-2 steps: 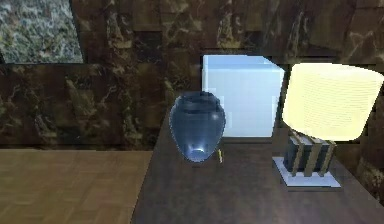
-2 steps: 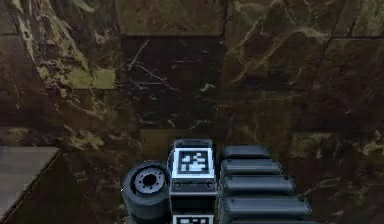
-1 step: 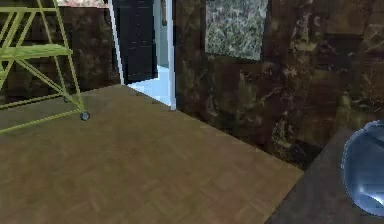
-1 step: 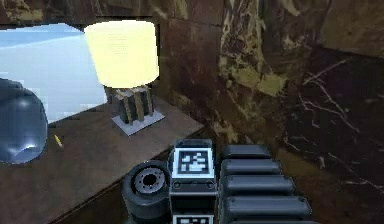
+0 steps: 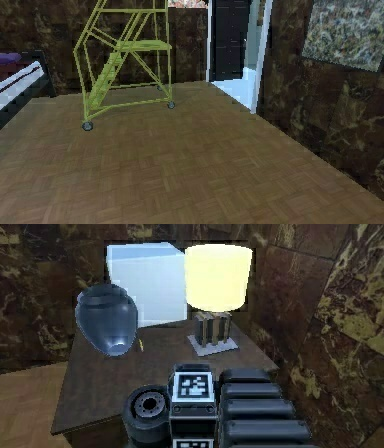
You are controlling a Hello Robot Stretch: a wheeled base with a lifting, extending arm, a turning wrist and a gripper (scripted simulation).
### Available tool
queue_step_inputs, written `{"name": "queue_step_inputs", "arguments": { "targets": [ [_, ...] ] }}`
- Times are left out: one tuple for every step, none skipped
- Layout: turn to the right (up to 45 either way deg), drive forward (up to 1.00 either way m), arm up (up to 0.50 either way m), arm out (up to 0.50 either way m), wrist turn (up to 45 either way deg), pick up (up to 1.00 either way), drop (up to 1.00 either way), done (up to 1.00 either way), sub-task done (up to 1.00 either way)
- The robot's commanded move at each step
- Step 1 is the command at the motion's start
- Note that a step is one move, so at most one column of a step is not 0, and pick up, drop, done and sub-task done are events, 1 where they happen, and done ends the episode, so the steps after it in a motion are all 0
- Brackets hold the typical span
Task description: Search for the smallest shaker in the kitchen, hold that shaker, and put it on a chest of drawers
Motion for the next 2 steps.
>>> {"name": "queue_step_inputs", "arguments": {
  "targets": [
    [0.0,0.00,0.00,0.42,0.0,0.00,0.00,0.00,0.00],
    [0.0,0.00,0.00,0.00,45.0,0.00,0.00,0.00,0.00]
  ]
}}
